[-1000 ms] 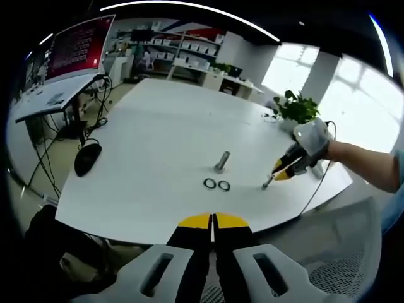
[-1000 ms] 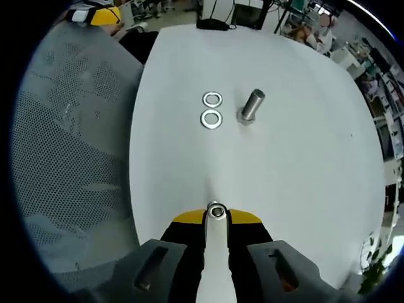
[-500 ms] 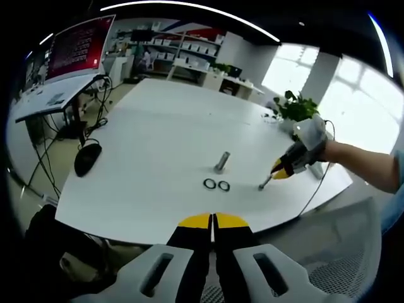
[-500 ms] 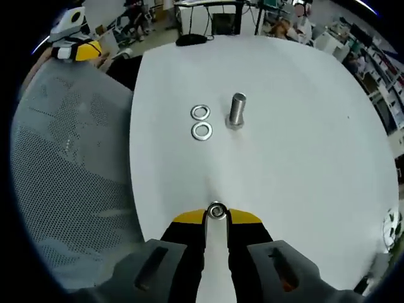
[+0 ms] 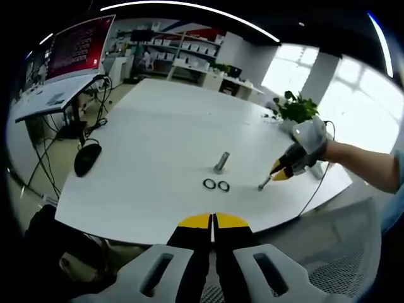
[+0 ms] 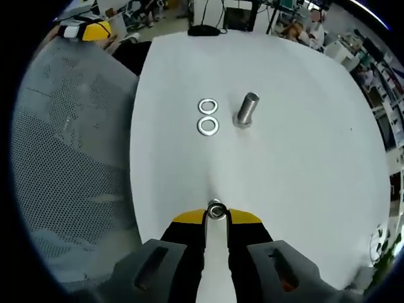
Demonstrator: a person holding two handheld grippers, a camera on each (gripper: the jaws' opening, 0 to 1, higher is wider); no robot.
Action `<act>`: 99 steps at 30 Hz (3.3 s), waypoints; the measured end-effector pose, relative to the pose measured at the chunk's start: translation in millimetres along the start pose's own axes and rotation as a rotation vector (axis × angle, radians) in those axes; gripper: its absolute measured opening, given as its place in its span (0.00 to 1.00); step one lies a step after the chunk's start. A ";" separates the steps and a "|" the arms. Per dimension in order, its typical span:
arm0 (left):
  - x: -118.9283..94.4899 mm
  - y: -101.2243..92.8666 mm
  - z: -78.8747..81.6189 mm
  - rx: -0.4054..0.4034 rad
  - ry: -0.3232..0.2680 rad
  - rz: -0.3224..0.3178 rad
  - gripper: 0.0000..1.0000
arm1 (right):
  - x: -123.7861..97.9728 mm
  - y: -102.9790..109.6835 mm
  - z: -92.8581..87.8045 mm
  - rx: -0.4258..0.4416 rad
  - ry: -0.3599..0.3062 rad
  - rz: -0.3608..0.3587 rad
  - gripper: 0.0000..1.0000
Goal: Place the washer onto the threaded stud by aligning its center hole with the stud, sliding it down to the base, and recovering from edge contact or off-axis alignment until the washer reaches the visible bottom stop.
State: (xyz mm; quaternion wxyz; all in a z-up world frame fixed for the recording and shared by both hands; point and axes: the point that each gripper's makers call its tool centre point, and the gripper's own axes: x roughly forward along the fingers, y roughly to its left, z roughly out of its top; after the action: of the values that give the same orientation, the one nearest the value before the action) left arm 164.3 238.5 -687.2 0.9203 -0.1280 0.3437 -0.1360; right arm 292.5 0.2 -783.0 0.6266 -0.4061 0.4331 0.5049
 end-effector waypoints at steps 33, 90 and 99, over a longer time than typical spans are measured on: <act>0.7 0.5 -0.9 0.002 0.006 0.002 0.00 | 44.8 2.3 -18.2 -0.038 0.090 0.003 0.13; 0.5 1.3 -1.1 0.003 0.008 0.008 0.00 | 23.7 -47.5 -77.9 0.425 -0.179 -0.136 0.21; 0.5 2.2 -0.6 0.000 0.005 0.013 0.00 | 33.5 -53.4 -78.0 0.451 -0.154 -0.106 0.21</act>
State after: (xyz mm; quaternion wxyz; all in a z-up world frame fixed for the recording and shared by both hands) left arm 164.6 240.3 -688.6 0.9203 -0.1254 0.3470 -0.1302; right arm 338.5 -72.7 -834.1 0.7583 -0.2383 0.4638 0.3914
